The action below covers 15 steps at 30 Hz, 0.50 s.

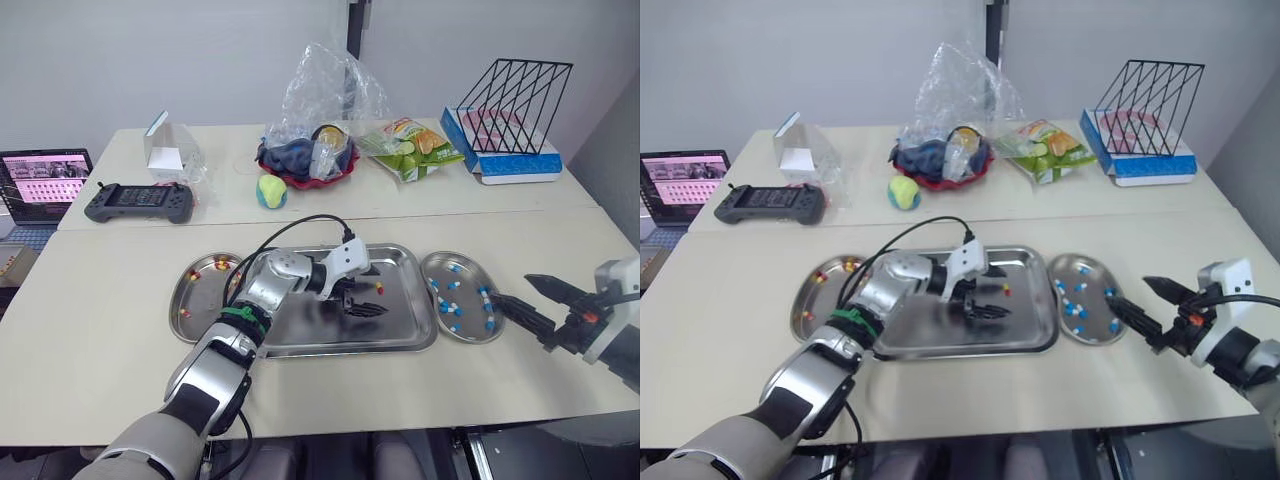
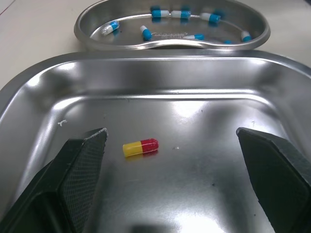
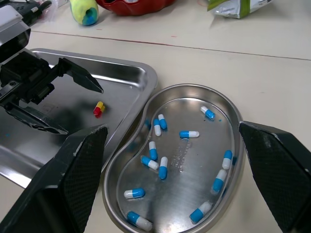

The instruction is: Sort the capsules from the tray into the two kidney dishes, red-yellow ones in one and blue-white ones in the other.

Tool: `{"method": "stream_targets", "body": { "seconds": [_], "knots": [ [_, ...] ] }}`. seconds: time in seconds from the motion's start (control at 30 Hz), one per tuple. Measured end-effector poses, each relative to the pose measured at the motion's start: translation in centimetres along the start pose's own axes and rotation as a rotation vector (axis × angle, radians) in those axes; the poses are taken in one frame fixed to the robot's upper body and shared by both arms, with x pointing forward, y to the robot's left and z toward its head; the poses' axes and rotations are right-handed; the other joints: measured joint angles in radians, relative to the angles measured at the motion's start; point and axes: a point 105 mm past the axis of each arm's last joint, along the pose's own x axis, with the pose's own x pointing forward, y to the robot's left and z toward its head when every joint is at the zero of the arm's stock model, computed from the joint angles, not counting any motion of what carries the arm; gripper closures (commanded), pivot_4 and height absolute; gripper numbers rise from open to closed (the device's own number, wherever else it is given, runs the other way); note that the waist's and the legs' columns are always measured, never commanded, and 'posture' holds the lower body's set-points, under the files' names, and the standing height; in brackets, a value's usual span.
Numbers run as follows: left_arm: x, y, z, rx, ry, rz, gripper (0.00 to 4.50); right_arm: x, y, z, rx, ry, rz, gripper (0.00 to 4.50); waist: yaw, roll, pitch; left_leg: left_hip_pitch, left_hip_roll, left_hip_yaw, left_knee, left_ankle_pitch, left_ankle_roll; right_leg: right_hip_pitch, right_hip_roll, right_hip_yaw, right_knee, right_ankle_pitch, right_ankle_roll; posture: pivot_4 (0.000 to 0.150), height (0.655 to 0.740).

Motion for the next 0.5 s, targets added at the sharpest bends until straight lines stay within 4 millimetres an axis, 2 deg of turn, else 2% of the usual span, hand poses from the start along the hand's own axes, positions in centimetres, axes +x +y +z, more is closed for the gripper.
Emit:
{"method": "stream_targets", "body": {
  "seconds": [0.13, 0.27, 0.37, 0.5],
  "knots": [
    [1.2, 0.2, 0.1, 0.001, 0.026, 0.003, 0.0, -0.5, -0.4, -0.3, 0.004, 0.011, -0.031, 0.02, 0.005, 0.0, 0.0, -0.001, -0.001, 0.0, 0.002, 0.0, 0.001, 0.001, 0.0, 0.0, -0.001, 0.001, 0.002, 0.15, 0.74],
    [1.9, -0.6, -0.3, 0.013, 0.04, -0.047, 0.0, -0.9, -0.6, -0.7, 0.01, 0.026, -0.051, 0.02, 0.003, 0.0, 0.0, -0.002, -0.001, 0.001, 0.007, -0.001, 0.001, 0.001, 0.0, 0.0, -0.002, 0.001, 0.003, 0.15, 0.74],
    [2.0, -0.4, -0.2, 0.022, 0.061, -0.05, 0.75, -1.0, -0.8, -0.8, 0.011, 0.035, -0.06, 0.0, 0.002, 0.0, 0.0, -0.001, -0.001, 0.001, 0.009, -0.004, 0.007, 0.002, 0.0, 0.001, -0.002, 0.002, 0.004, 0.15, 0.74],
    [2.4, -0.1, -0.2, 0.037, 0.088, -0.036, 2.06, -0.9, -1.1, -0.8, 0.0, 0.046, -0.075, 0.0, 0.002, 0.0, 0.0, -0.001, -0.001, 0.001, 0.009, -0.004, 0.007, 0.005, 0.0, 0.001, -0.005, 0.005, 0.006, 0.15, 0.74]
  ]
}}
